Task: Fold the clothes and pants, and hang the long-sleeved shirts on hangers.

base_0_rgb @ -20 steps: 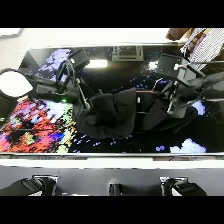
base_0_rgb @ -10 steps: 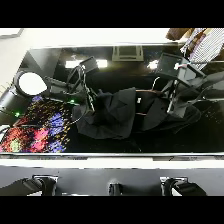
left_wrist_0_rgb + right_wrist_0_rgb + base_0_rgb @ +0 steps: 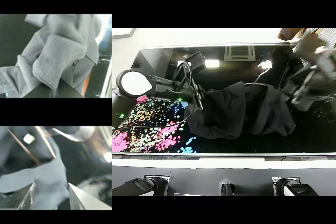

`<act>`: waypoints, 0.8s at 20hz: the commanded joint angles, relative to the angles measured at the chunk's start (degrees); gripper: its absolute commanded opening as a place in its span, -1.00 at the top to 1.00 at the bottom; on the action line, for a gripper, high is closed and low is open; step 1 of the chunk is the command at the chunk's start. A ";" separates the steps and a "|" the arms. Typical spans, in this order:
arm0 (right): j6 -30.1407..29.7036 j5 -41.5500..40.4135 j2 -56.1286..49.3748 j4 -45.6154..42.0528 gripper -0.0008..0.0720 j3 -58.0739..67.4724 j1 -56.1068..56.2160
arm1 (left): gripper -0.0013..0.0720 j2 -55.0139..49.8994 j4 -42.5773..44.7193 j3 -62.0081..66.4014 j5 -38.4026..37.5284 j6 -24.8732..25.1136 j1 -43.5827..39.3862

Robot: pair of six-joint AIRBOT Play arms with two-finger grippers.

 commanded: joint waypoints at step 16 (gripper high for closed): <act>-9.86 4.87 -17.66 11.91 -0.36 -5.31 -20.70 | 0.92 5.90 -0.04 0.02 3.26 4.42 -3.76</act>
